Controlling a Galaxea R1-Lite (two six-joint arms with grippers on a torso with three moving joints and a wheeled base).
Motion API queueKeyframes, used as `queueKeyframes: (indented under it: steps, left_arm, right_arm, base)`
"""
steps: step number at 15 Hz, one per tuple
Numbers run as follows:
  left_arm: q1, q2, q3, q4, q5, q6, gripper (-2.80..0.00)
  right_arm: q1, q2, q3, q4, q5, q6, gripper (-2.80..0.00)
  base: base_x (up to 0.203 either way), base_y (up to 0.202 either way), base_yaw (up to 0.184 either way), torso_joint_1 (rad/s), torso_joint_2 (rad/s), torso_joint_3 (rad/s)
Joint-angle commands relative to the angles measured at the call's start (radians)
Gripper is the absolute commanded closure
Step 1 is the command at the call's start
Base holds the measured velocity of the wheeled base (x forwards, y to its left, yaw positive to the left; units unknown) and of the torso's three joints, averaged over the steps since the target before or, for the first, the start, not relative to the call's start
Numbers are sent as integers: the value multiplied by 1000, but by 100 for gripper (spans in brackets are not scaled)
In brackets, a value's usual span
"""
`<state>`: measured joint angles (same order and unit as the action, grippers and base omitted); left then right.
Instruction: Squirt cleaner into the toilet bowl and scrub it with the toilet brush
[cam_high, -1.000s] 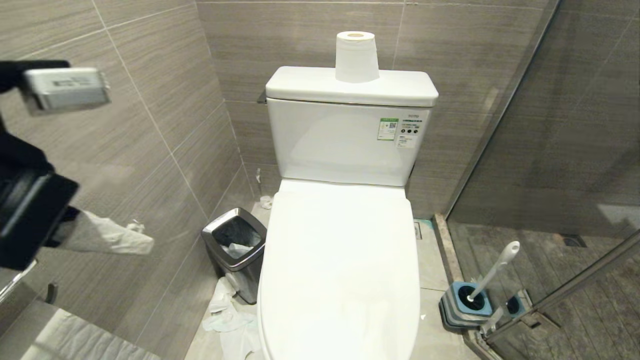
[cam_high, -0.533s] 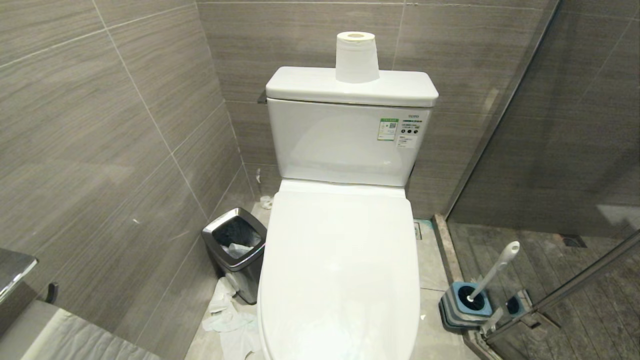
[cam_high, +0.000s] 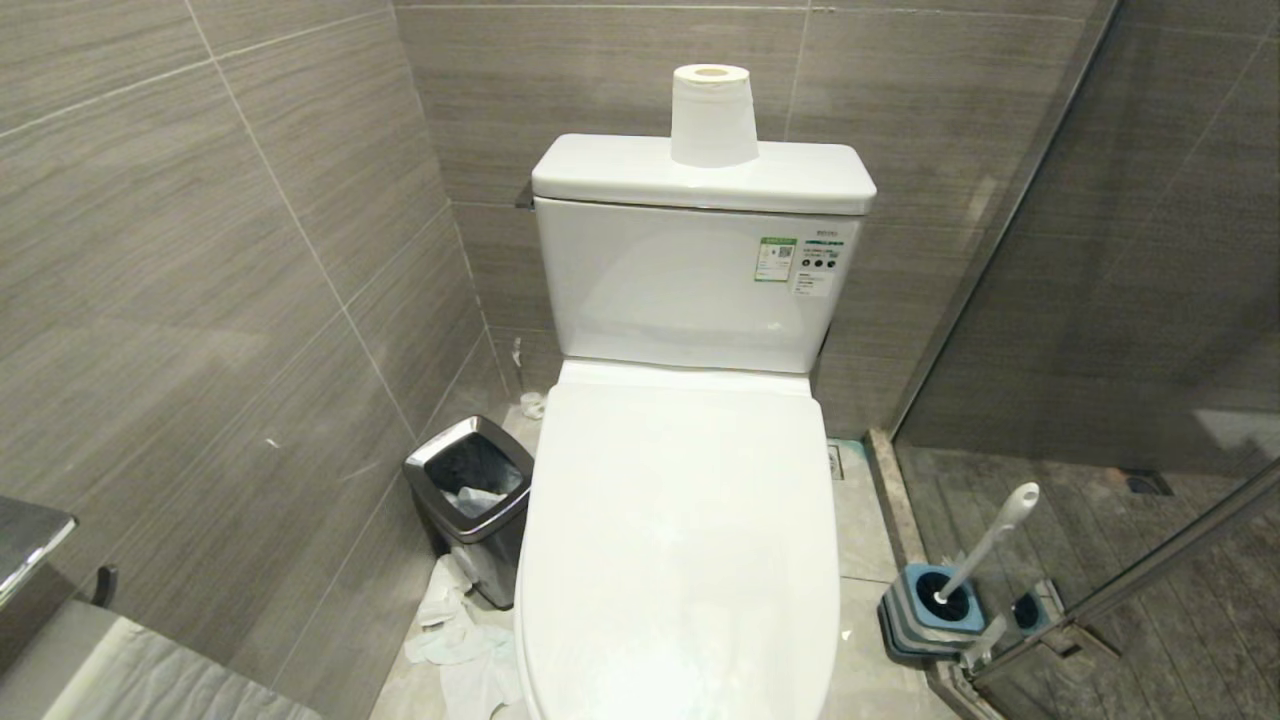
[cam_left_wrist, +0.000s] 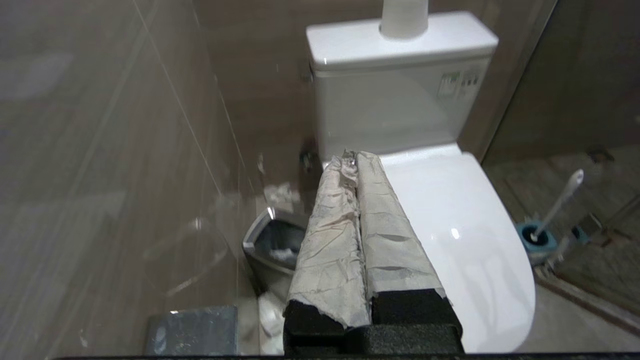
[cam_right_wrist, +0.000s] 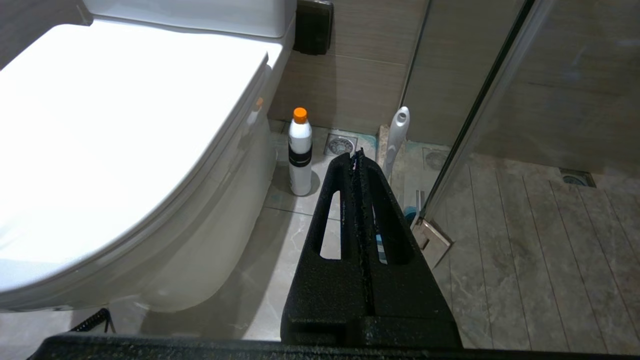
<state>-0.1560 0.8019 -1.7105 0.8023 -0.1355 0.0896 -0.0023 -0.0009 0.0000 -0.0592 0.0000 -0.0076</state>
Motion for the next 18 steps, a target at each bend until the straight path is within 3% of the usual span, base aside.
queueKeyframes:
  steps: [1,7,12,18]
  left_arm:
    - [17,-156,78,-41,-2,0,0]
    - [77,-465,299,-114,-8,2,0]
    - [138,-616,442,-112,-47,-3,0]
    - [150,-798,624,-124,-59,-7,0]
  right_arm:
    - [-1,1,26,-1,0,0,0]
    - [-1,1,26,-1,0,0,0]
    - [0,1,25,-1,0,0,0]
    - [1,1,26,-1,0,0,0]
  base:
    - [0,0,0,0,0,0]
    - [0,0,0,0,0,0]
    - [0,0,0,0,0,0]
    - [0,0,0,0,0,0]
